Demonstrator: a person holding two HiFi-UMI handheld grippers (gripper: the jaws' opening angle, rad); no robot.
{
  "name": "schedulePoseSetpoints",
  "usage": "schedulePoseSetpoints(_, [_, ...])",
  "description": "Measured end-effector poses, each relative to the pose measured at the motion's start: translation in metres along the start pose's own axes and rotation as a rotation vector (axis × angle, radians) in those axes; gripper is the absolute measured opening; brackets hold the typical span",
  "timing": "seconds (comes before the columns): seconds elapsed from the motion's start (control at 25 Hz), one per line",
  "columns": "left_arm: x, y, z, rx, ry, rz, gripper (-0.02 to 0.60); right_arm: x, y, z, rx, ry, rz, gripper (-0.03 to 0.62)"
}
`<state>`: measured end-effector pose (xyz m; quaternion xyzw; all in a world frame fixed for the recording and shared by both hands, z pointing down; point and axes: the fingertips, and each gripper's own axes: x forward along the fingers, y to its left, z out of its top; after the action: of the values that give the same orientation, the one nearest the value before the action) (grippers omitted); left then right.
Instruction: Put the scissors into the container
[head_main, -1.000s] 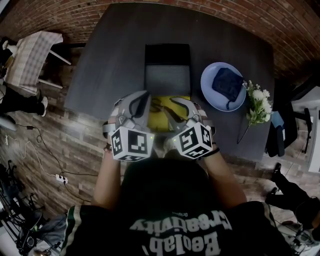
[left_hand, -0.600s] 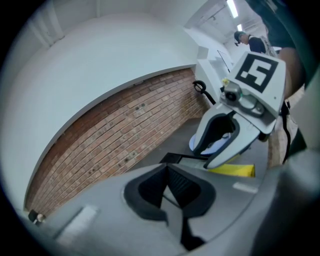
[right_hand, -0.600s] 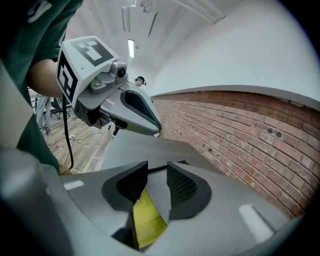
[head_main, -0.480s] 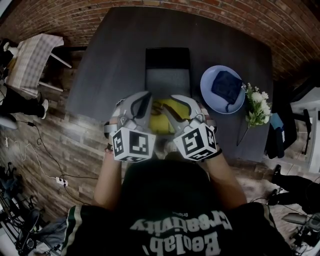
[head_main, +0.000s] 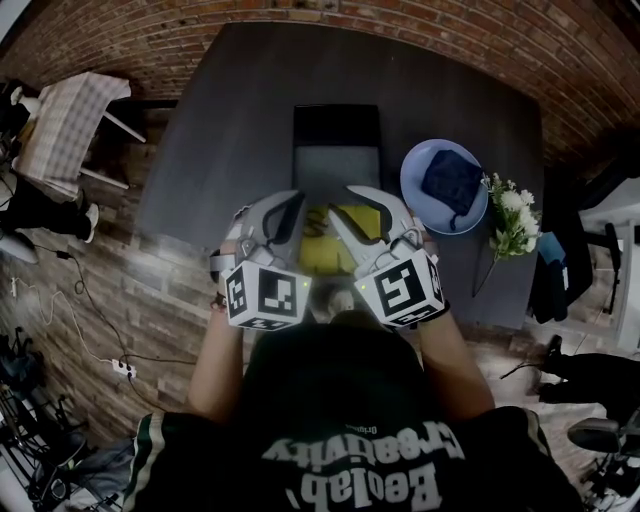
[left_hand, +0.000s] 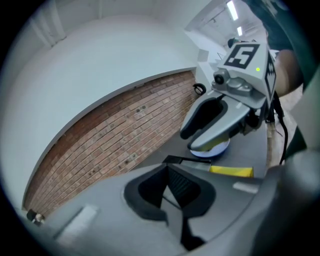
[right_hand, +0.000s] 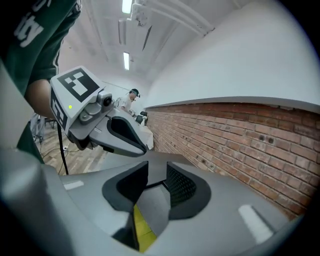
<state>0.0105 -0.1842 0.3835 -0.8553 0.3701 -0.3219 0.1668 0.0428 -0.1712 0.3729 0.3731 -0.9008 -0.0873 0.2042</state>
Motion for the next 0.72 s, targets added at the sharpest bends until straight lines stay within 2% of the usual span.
schedulePoseSetpoints(0.4, [-0.019,0.016,0.021,-0.065,-0.041,0.025,0.003,-0.017,-0.006,0.038,-0.046,-0.074,-0.015,0.115])
schedulePoseSetpoints(0.64, [-0.037,0.023,0.037,-0.062,-0.084,0.045,0.003,-0.025,-0.005,0.049,-0.047,-0.110,-0.025,0.115])
schedulePoseSetpoints(0.72, [-0.041,0.024,0.040,-0.058,-0.091,0.048,0.003,-0.030,-0.005,0.057,-0.051,-0.136,-0.039,0.095])
